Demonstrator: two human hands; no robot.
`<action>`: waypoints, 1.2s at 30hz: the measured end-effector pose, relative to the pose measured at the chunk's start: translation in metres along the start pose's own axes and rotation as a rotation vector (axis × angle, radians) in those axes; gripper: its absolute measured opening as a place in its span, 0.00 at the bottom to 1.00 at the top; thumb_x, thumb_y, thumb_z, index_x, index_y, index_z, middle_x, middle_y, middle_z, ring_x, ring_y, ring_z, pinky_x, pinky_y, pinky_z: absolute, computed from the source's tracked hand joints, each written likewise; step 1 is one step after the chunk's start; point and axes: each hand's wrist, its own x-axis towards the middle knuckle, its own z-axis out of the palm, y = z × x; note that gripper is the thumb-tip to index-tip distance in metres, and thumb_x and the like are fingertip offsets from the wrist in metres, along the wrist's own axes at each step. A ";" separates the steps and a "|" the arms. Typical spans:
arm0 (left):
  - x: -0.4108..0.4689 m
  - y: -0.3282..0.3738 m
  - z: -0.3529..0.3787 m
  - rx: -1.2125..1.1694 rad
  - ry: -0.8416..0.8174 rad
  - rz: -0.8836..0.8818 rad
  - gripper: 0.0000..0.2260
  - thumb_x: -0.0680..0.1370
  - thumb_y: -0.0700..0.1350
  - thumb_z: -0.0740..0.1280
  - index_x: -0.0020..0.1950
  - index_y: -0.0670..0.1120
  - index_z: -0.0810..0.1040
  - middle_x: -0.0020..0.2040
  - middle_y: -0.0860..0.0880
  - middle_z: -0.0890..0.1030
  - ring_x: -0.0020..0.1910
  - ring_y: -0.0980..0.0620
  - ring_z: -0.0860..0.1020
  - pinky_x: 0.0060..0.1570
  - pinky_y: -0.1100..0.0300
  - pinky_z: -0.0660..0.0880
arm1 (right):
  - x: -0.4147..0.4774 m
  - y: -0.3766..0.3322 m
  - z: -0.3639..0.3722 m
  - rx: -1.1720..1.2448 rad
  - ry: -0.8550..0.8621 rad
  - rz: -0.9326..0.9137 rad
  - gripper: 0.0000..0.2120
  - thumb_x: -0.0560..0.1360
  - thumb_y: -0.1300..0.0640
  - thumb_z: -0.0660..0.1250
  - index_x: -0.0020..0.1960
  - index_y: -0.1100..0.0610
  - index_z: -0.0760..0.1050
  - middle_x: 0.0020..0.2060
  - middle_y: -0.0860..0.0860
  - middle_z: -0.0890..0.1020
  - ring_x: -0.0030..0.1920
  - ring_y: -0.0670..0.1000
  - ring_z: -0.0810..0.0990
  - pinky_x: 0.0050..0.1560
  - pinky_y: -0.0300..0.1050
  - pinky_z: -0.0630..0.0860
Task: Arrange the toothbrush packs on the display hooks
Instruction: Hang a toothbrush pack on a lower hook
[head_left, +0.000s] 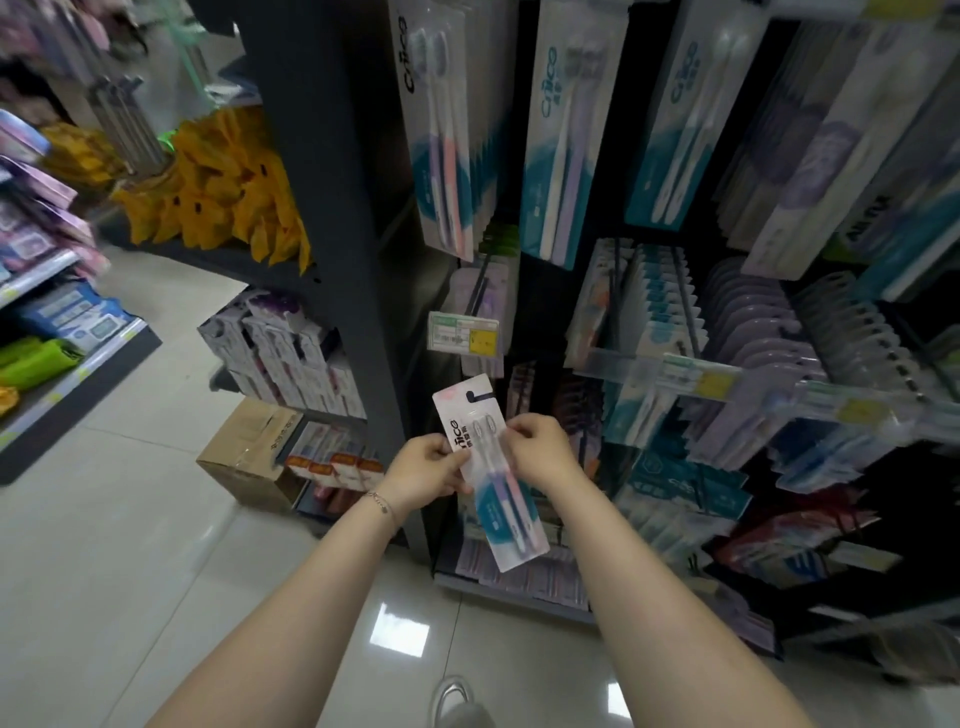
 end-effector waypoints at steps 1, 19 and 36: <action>-0.006 -0.001 0.002 -0.001 0.017 0.013 0.08 0.80 0.42 0.64 0.40 0.44 0.71 0.38 0.42 0.82 0.32 0.49 0.82 0.29 0.65 0.72 | -0.006 0.002 -0.002 0.016 -0.001 -0.012 0.08 0.78 0.59 0.62 0.50 0.57 0.80 0.45 0.53 0.83 0.45 0.51 0.80 0.44 0.44 0.74; -0.082 0.097 0.005 -0.038 0.243 0.618 0.06 0.80 0.42 0.64 0.45 0.50 0.77 0.45 0.52 0.82 0.37 0.60 0.79 0.38 0.63 0.77 | -0.077 -0.064 -0.061 0.260 0.118 -0.404 0.08 0.81 0.56 0.61 0.47 0.54 0.78 0.34 0.51 0.79 0.28 0.46 0.74 0.30 0.38 0.73; -0.032 0.187 -0.042 -0.193 0.283 0.655 0.05 0.82 0.47 0.59 0.52 0.54 0.73 0.46 0.49 0.80 0.31 0.57 0.76 0.29 0.65 0.73 | -0.017 -0.188 -0.065 0.172 0.338 -0.624 0.08 0.79 0.51 0.64 0.46 0.51 0.81 0.37 0.46 0.83 0.41 0.46 0.81 0.46 0.55 0.80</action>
